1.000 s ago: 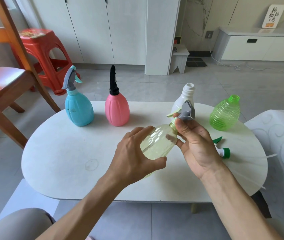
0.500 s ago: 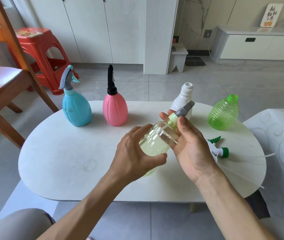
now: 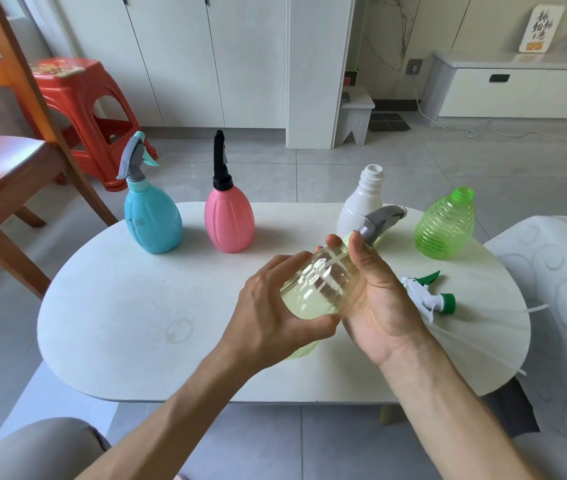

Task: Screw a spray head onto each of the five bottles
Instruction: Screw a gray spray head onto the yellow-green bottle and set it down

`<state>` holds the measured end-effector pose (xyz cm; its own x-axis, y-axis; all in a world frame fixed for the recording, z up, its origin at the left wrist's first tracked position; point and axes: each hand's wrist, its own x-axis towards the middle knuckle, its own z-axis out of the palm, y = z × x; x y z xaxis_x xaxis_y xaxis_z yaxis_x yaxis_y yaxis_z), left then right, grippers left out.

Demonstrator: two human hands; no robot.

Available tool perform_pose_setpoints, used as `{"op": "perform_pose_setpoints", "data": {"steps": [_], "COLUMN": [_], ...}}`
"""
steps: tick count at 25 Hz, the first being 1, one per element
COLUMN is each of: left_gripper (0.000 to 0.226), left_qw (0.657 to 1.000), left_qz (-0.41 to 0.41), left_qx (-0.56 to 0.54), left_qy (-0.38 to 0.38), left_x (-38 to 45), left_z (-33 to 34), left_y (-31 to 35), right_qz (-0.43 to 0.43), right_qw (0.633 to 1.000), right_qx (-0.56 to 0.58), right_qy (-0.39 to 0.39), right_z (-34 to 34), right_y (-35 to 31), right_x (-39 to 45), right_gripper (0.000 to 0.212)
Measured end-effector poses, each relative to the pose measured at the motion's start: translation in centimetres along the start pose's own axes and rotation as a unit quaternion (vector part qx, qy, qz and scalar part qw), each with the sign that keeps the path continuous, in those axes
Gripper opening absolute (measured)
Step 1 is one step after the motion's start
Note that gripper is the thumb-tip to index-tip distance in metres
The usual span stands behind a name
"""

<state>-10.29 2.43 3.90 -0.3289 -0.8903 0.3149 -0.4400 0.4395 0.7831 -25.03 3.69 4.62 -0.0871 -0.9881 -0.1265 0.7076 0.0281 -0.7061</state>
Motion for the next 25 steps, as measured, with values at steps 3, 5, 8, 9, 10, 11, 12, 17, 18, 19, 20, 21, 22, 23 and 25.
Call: {"op": "perform_pose_setpoints", "data": {"steps": [3, 5, 8, 9, 10, 11, 12, 17, 18, 19, 20, 21, 22, 23, 25], "left_gripper": [0.061, 0.061, 0.063, 0.064, 0.066, 0.068, 0.07, 0.065, 0.062, 0.06, 0.061, 0.063, 0.064, 0.065, 0.067], "left_qw": [1.0, 1.0, 0.998, 0.998, 0.998, 0.997, 0.997, 0.997, 0.995, 0.992, 0.987, 0.983, 0.982, 0.985, 0.989], "left_qz": [-0.003, -0.019, -0.044, -0.051, -0.056, -0.059, -0.06, -0.066, -0.075, -0.089, -0.102, -0.11, -0.11, -0.105, -0.097], "left_qx": [-0.001, -0.015, -0.035, -0.038, -0.042, -0.046, -0.048, -0.044, -0.058, -0.083, -0.112, -0.132, -0.135, -0.124, -0.1], "left_qy": [-0.009, -0.01, -0.003, 0.001, 0.001, -0.002, -0.008, -0.02, -0.027, -0.041, -0.059, -0.071, -0.071, -0.064, -0.055], "left_x": [0.05, 0.08, 0.21, 0.29, 0.33, 0.36, 0.35, 0.15, 0.25, 0.45, 0.62, 0.72, 0.71, 0.64, 0.46], "left_z": [0.2, 0.31, 0.26, 0.15, 0.01, -0.11, -0.2, -0.07, -0.15, -0.29, -0.44, -0.55, -0.57, -0.53, -0.31], "left_y": [0.06, 0.1, 0.12, 0.07, -0.01, -0.12, -0.18, -0.19, -0.3, -0.4, -0.46, -0.5, -0.53, -0.49, -0.31], "right_qz": [0.004, -0.024, -0.036, -0.032, -0.033, -0.041, -0.053, -0.067, -0.055, -0.043, -0.039, -0.044, -0.054, -0.063, -0.067], "right_qw": [0.999, 0.996, 0.995, 0.997, 0.997, 0.996, 0.994, 0.989, 0.993, 0.996, 0.997, 0.997, 0.996, 0.995, 0.994], "right_qx": [-0.03, -0.077, -0.088, -0.077, -0.073, -0.082, -0.098, -0.115, -0.098, -0.077, -0.066, -0.067, -0.073, -0.077, -0.071], "right_qy": [0.02, 0.023, 0.008, -0.002, -0.009, -0.007, 0.005, 0.058, 0.038, 0.019, 0.009, 0.008, 0.019, 0.031, 0.052], "right_z": [-0.05, 0.13, 0.18, 0.17, 0.19, 0.16, 0.12, -0.05, -0.05, -0.01, -0.03, -0.11, -0.2, -0.26, -0.25], "right_y": [-0.15, -0.1, 0.02, -0.1, -0.23, -0.31, -0.33, 0.23, 0.35, 0.39, 0.33, 0.21, 0.12, 0.05, 0.11], "right_x": [0.02, -0.12, -0.12, -0.12, -0.16, -0.15, -0.12, 0.08, 0.1, 0.11, 0.14, 0.17, 0.22, 0.26, 0.21], "right_gripper": [0.062, 0.037, 0.033, 0.036, 0.037, 0.036, 0.032, 0.023, 0.028, 0.034, 0.039, 0.041, 0.04, 0.036, 0.023]}}
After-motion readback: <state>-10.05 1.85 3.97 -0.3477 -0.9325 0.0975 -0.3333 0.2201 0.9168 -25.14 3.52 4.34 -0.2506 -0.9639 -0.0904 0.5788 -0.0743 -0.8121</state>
